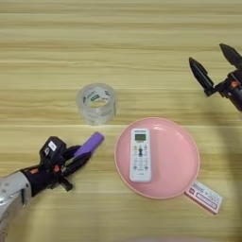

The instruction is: Move the objects on the table

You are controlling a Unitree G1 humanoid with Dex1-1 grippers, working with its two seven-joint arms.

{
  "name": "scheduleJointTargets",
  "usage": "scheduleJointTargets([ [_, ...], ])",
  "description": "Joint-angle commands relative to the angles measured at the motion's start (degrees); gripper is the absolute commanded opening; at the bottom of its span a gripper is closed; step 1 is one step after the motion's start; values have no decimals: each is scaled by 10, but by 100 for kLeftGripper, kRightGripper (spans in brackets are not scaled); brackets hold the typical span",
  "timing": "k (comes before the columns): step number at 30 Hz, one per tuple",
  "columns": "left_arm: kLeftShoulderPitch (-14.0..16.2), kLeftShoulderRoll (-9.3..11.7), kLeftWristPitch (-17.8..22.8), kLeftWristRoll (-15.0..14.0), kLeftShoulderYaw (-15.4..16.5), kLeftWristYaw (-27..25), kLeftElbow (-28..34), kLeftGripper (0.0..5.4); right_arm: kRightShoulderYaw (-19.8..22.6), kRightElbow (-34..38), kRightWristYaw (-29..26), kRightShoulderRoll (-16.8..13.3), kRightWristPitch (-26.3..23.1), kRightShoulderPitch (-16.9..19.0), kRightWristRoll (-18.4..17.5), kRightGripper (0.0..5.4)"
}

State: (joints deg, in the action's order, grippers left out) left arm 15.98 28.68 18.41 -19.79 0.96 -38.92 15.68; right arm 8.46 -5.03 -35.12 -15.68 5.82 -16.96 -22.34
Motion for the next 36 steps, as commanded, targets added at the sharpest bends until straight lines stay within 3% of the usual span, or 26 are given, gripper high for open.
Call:
scheduleJointTargets([
  [1, -31, -1, -11, -19, 31, 8, 44, 137, 0, -4, 6, -1, 5, -10, 7, 540],
  [11, -72, 26, 12, -44, 46, -9, 101, 137, 7, 4, -5, -20, -5, -9, -3, 540],
  [18, -100, 39, 13, -36, 12, -42, 108, 137, -9, 19, -62, -50, -24, -16, -17, 540],
  [23, -122, 42, 7, -22, -29, -64, 105, 137, -25, 48, -127, -72, -42, -7, -40, 540],
  [36, -176, 66, 17, -8, -91, -109, 107, 137, -101, 126, -259, -155, -82, 19, -24, 540],
])
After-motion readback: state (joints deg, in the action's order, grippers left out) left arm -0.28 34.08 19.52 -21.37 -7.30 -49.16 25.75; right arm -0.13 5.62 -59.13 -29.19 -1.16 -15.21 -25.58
